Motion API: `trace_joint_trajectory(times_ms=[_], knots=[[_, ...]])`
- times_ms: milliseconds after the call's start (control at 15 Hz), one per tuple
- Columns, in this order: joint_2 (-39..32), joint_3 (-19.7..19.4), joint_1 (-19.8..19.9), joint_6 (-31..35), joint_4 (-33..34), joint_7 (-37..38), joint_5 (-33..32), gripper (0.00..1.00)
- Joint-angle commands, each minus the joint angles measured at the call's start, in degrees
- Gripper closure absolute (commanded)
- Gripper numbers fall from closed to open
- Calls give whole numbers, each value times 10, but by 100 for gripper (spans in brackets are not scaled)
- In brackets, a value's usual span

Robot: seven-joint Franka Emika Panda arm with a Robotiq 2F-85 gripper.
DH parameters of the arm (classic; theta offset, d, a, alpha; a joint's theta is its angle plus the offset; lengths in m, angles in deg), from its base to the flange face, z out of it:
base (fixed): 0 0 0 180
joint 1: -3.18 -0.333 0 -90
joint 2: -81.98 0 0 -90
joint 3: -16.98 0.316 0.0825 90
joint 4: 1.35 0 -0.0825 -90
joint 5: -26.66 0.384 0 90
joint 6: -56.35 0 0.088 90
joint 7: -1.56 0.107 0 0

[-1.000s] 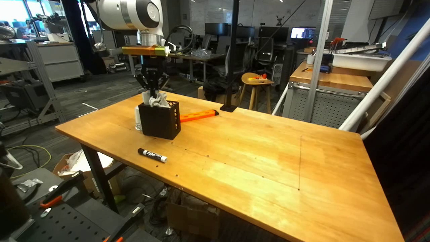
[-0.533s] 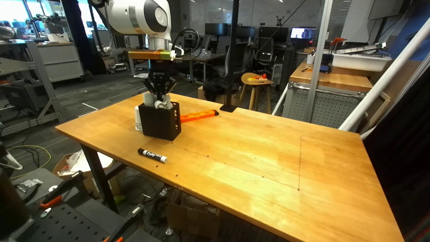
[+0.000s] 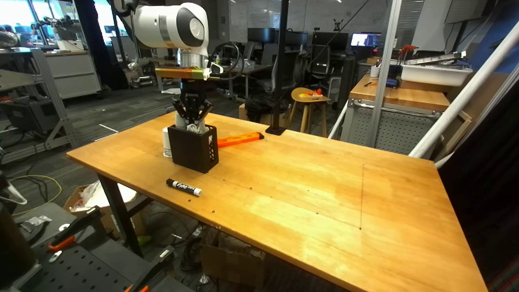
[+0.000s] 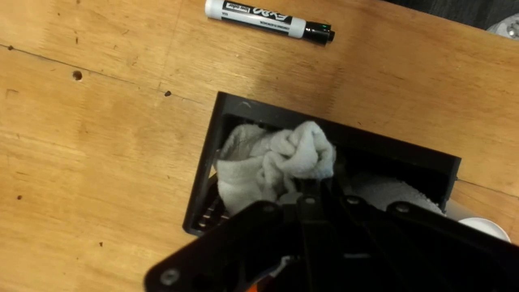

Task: Put the towel inside the black box

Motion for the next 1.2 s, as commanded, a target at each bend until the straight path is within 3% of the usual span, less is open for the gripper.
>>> trace_joint_trajectory(times_ms=[0, 400, 667, 1067, 1133], knots=[[-24, 3, -7, 3, 23, 25, 18, 96], [-73, 1, -7, 64, 32, 65, 47, 96], [-95, 6, 6, 124, 23, 57, 100, 96], [-56, 6, 18, 127, -9, 45, 144, 96], [-47, 5, 19, 122, -12, 45, 144, 82]])
